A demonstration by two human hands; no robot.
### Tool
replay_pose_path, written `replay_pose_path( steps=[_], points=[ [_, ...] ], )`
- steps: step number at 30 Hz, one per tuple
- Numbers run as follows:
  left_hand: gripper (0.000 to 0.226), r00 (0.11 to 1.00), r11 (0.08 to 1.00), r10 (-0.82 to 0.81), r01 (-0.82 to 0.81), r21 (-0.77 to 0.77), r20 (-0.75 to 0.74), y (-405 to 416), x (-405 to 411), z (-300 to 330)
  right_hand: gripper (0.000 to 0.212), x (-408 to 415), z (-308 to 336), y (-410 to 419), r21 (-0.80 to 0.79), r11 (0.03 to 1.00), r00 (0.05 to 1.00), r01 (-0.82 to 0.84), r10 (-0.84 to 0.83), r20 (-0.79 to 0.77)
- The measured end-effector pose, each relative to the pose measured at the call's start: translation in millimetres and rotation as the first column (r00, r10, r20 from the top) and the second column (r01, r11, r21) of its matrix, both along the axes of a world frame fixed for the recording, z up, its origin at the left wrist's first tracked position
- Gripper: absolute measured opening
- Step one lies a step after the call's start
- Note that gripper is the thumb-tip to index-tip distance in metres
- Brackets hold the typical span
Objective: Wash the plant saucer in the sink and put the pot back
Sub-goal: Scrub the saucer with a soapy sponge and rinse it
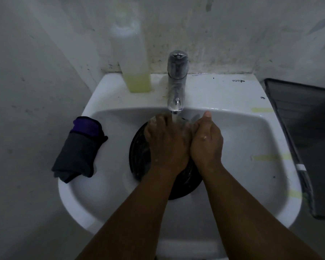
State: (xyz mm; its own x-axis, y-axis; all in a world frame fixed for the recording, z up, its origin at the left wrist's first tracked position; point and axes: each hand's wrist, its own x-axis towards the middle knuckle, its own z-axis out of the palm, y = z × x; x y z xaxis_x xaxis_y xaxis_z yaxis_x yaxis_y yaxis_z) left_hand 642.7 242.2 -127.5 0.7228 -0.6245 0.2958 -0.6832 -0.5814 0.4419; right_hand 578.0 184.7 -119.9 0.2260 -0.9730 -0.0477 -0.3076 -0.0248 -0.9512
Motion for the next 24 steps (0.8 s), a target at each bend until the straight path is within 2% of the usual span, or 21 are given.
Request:
replay_pose_path(
  steps=[2, 6, 7, 10, 11, 14, 17, 20, 21, 24],
  points=[
    [0.044, 0.99, 0.994, -0.109, 0.107, 0.038, 0.084, 3, -1, -3, 0.061, -2, 1, -3, -0.021, 1.0, 1.0, 0.016, -0.016, 0.005],
    [0.033, 0.992, 0.992, 0.124, -0.123, -0.042, 0.024, -1, 17, -5, 0.064, -2, 3, 2, -0.012, 1.0, 1.0, 0.0, 0.001, 0.022],
    [0.032, 0.995, 0.994, 0.1, -0.1, -0.046, 0.005, -3, 16, -2, 0.064, -2, 4, 2, -0.006, 1.0, 1.0, 0.004, -0.004, 0.025],
    [0.038, 0.992, 0.992, -0.122, 0.12, 0.039, 0.039, 0, 11, 2, 0.063, -3, 5, 1, -0.012, 1.0, 0.999, 0.006, -0.005, 0.034],
    [0.041, 0.994, 0.993, -0.108, 0.107, 0.056, 0.008, 1, 14, 4, 0.063, -4, 5, 1, -0.013, 1.0, 0.999, -0.001, 0.001, 0.034],
    [0.05, 0.986, 0.989, 0.137, -0.141, -0.037, -0.092, 2, 14, 1, 0.065, -4, 5, 3, 0.002, 1.0, 0.999, -0.003, 0.003, 0.039],
    [0.06, 0.998, 0.997, 0.065, -0.064, 0.04, -0.023, 2, 6, -3, 0.062, -4, 7, 0, -0.034, 0.999, 0.999, -0.006, 0.007, 0.037],
    [0.065, 0.979, 0.982, 0.18, -0.185, -0.047, -0.1, 2, 14, 0, 0.061, -5, 8, 0, -0.046, 0.999, 0.999, -0.021, 0.023, 0.026],
    [0.064, 0.981, 0.983, 0.166, -0.172, -0.057, -0.096, 2, 12, 2, 0.061, -5, 8, 1, -0.043, 0.999, 1.0, -0.017, 0.018, 0.021],
    [0.057, 0.997, 0.998, -0.058, 0.058, 0.001, -0.059, 2, 4, 2, 0.061, -5, 7, -1, -0.038, 0.999, 1.0, -0.018, 0.019, 0.024]
  ],
)
